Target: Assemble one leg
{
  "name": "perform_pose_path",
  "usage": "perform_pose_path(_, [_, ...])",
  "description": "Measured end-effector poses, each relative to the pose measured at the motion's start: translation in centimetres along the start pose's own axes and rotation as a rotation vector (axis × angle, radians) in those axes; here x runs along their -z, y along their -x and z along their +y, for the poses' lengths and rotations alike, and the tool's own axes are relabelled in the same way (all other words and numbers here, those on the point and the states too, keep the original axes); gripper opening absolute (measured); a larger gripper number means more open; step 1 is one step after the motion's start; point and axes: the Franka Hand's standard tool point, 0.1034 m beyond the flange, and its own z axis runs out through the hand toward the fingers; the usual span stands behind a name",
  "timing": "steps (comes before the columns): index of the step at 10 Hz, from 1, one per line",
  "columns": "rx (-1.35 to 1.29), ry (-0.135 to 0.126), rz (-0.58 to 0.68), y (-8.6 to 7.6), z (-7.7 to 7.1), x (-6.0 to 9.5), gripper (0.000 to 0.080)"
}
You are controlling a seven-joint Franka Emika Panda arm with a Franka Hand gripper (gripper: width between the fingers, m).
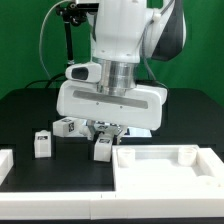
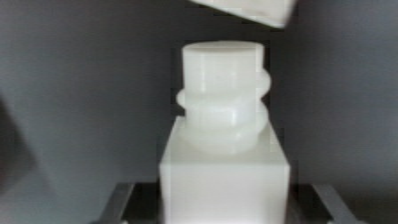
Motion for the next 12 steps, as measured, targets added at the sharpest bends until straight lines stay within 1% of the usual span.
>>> perform_pose_path(1, [-0.002,-0.002,-0.001,0.0,0.0,0.7,0.0285])
perform_pose_path(2, [-0.042,-0.011,-0.010,0.2,-0.3,1.9,0.0285])
perform_pose_path(3, [-0.093,-0.012,-0.007,0.7,-0.7,3.2,0.0285])
perform_pose_path(4, [-0.088,-0.013,-0.005,1.0,-1.5,3.9,0.0285])
perform_pose_path(6, [-0.058,-0.037,0.007,1.4,-4.3,5.1,0.0285])
perform_pose_path(7, [-0.048,-0.040,0.029,2.2,-6.6,5.3,0.0285])
perform_pose_path(8, [-0.011,-0.035,0.029,3.1,-8.9,5.3,0.0285])
perform_pose_path(9, [0.013,-0.033,0.029,3.8,-10.3,5.3,0.0285])
perform_pose_path(11, [0.011,-0.032,0.029,3.6,-9.8,5.2,0.0285])
perform_pose_path(12, [0.012,-0.031,0.029,3.6,-9.8,5.2,0.0285])
